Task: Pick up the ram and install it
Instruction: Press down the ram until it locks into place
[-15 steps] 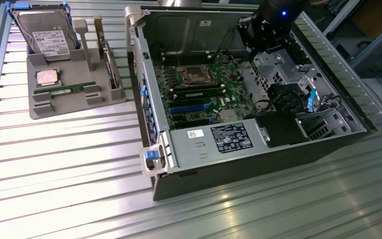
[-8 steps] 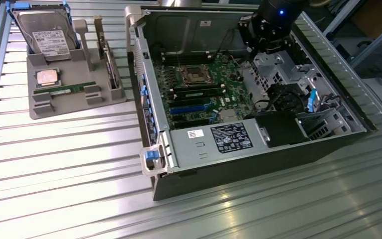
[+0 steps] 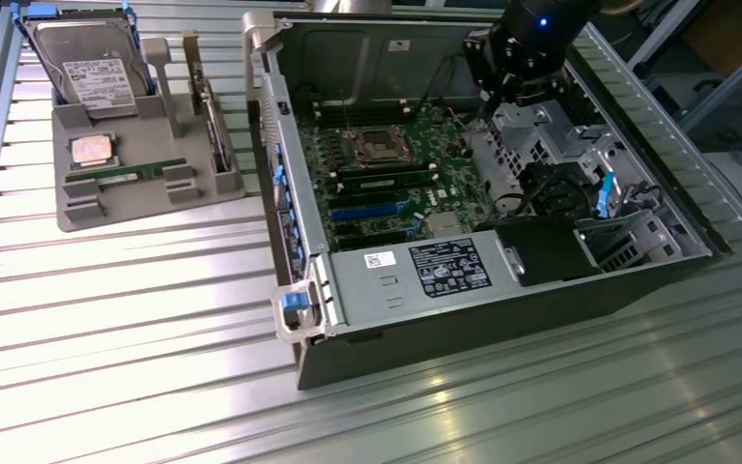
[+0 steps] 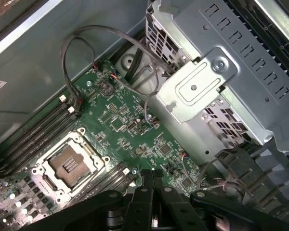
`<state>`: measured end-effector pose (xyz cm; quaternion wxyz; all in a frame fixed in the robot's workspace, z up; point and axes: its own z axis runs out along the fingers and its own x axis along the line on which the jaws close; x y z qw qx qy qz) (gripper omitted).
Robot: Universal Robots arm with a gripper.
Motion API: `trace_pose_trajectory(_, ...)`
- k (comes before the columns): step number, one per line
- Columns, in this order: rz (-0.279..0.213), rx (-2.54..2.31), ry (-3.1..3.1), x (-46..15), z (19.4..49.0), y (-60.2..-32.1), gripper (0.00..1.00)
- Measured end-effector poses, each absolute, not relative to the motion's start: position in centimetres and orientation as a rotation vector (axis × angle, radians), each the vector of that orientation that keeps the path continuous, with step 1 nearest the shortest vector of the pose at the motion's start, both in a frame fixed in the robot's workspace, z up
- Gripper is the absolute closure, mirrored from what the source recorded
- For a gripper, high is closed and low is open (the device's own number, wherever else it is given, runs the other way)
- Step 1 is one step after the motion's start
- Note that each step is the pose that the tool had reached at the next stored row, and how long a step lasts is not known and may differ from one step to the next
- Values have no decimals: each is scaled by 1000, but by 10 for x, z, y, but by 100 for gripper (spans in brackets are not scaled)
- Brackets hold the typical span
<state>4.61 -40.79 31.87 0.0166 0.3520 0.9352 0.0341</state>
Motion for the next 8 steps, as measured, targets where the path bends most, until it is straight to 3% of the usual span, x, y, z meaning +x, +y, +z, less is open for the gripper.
trace_pose_trajectory(8,103,1275,2828,46,319,-408,89)
